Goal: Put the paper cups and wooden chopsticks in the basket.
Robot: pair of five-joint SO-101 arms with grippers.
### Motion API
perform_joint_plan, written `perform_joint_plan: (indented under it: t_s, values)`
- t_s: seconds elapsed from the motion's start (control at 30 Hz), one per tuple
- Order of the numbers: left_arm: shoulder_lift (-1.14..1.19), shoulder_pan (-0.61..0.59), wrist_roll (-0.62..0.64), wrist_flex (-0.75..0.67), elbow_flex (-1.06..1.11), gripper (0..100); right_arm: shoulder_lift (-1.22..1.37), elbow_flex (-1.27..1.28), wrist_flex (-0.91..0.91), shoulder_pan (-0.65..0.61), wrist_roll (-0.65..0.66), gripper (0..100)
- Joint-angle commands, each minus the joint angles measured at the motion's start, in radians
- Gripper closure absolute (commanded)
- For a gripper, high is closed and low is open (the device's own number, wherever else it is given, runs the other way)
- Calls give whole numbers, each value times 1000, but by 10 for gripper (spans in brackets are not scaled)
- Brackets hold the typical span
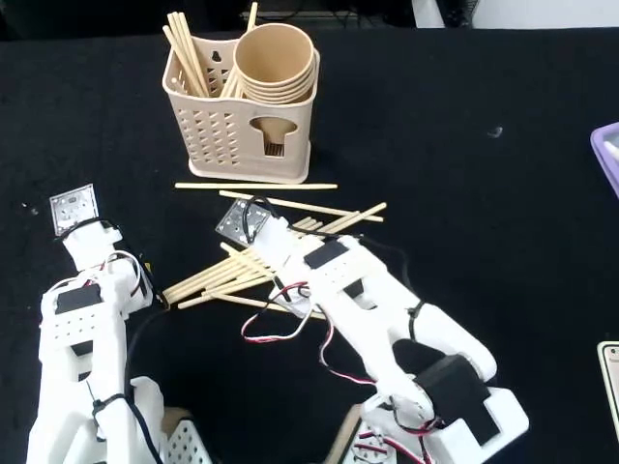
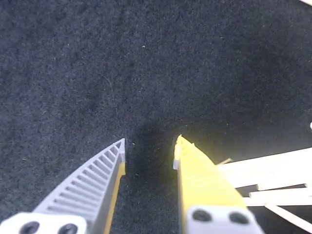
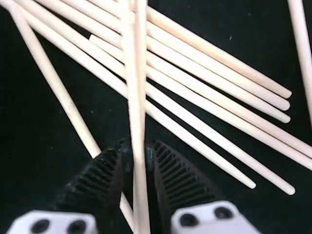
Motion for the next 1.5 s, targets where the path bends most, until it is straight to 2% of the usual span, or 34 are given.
perform_joint_plan:
  t_s: [0.0,0.3,0.47,0.6,0.73,0.97,1.1,1.2,1.47]
  values:
    - [-25,-8,5,-12,-10,830,-2,-44,-3,6,5,988]
    - [-25,-8,3,-12,-10,830,-12,-277,192,0,-2,988]
    - [-25,-7,3,-12,-10,830,-127,-489,347,-28,-2,988]
    - [-25,-4,5,-12,-10,830,-236,-662,384,-118,-106,988]
    - [-25,-4,5,-12,-10,830,-246,-774,204,-144,-176,988]
    - [-25,-4,5,-12,-7,830,-104,-835,-281,-83,-265,988]
    - [-25,-5,2,-12,-7,830,18,-941,-460,-52,-319,987]
    - [-25,-5,2,-12,-7,830,119,-1063,-512,-31,-338,986]
    - [-25,-4,2,-12,-7,830,424,-1429,-505,14,-338,983]
